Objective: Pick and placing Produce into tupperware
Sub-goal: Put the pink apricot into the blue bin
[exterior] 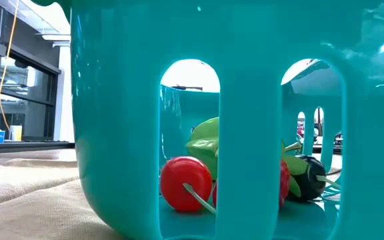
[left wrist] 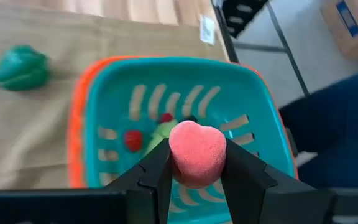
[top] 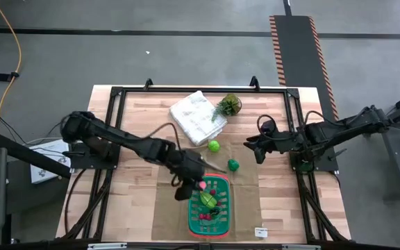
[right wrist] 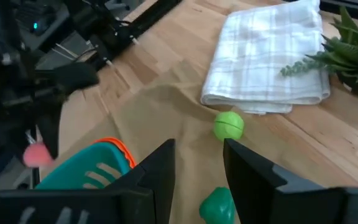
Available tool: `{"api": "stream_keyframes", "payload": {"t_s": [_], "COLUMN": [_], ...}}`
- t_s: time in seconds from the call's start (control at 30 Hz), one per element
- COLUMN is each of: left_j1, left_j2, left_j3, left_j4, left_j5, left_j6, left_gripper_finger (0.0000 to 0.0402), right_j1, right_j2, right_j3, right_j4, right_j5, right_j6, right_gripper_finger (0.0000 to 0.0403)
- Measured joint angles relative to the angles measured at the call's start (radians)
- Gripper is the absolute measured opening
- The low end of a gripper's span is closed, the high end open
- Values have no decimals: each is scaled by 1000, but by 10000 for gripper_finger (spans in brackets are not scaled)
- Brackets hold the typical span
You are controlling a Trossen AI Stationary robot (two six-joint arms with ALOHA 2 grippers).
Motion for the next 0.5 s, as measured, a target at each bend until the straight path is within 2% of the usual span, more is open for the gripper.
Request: {"api": "stream_keyframes", "payload": {"t_s": [0.2, 0.5], "left_j1": [-36, -32], "left_j2": [70, 107], "left_j3": [59, 63], "left_j4": [7, 25], "left_j5": [34, 60], "left_j6": [-12, -24], "left_gripper_finger": [104, 104], "right_j1": [2, 2], "right_j2": [-56, -88], "right_j3": [0, 0], "right_j4": [-79, -93], "right_j5": [2, 6], "right_j6": [-3, -4], "right_gripper_finger": [126, 126]}}
